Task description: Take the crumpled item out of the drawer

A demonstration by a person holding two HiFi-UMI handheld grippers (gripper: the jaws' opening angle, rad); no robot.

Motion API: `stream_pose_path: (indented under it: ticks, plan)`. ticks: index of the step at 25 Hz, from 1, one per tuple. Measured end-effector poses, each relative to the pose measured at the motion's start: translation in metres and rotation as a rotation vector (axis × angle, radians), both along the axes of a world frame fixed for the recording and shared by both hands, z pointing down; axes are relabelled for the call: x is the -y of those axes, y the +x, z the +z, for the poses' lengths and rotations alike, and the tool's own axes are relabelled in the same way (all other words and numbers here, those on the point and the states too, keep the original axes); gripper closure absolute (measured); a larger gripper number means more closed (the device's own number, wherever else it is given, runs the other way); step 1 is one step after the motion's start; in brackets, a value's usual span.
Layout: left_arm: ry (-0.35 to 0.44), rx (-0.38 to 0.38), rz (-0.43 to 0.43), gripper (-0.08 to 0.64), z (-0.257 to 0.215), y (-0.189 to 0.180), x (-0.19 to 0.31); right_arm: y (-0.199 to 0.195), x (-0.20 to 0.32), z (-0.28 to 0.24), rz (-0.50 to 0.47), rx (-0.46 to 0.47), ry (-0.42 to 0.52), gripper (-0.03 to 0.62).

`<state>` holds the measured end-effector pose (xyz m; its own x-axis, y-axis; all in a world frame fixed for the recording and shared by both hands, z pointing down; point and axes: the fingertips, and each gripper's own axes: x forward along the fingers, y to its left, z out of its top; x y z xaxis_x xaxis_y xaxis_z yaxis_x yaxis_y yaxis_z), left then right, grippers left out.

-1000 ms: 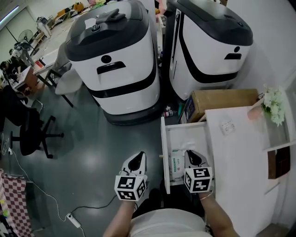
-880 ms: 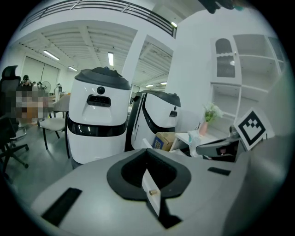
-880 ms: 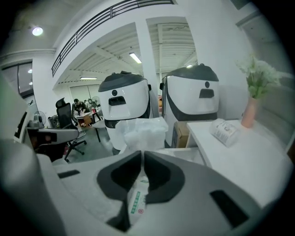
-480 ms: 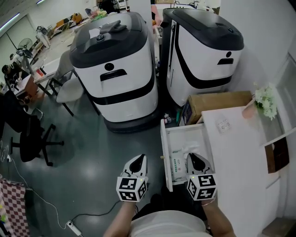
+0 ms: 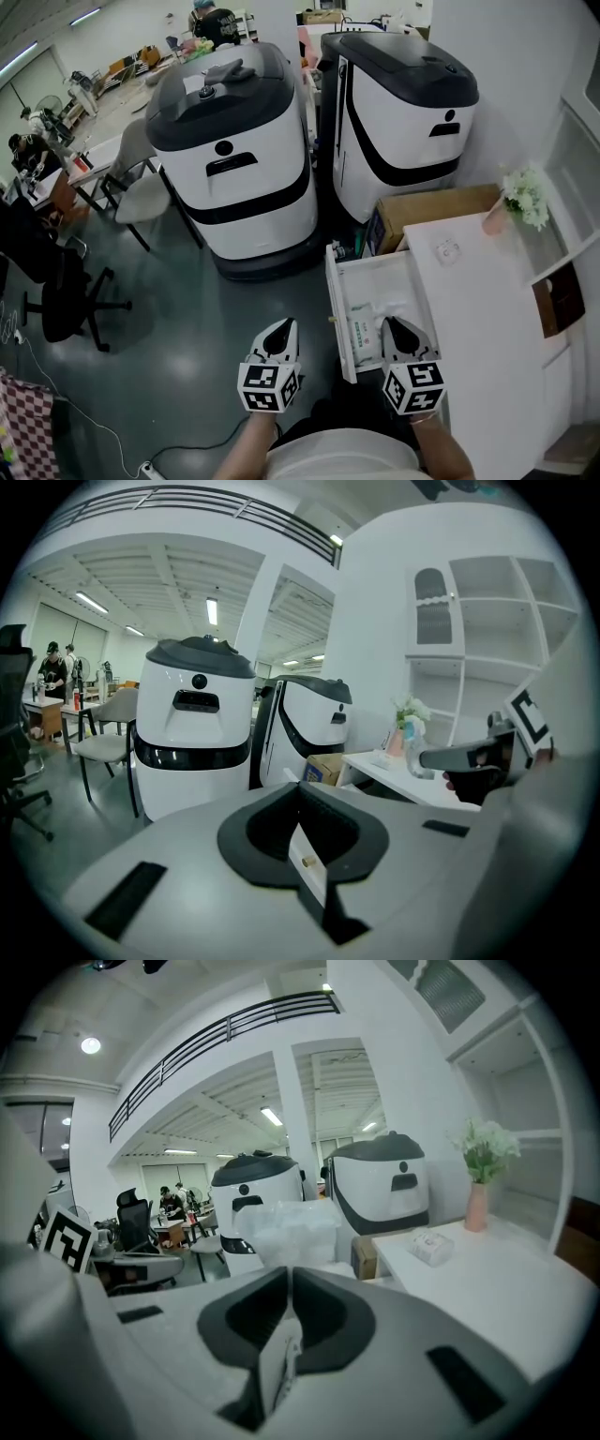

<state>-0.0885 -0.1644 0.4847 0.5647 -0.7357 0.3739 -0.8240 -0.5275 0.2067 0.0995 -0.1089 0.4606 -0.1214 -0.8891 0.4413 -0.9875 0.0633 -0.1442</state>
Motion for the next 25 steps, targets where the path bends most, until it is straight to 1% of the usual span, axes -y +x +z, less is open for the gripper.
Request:
stream_pose_path:
  ticks: [8,16,25]
  plan:
    - [0.015,-0.01,0.01,0.569,-0.006,0.0,-0.006,0.002,-0.01,-0.007,0.027,-0.015,0.019,0.571]
    - [0.021,-0.012,0.006,0.569,-0.008,-0.001,-0.008,0.006,-0.012,-0.011,0.027,-0.018,0.028,0.572]
    - [0.02,-0.004,-0.004,0.569,-0.006,0.0,-0.004,0.013,-0.012,-0.005,0.034,-0.027,0.006,0.572]
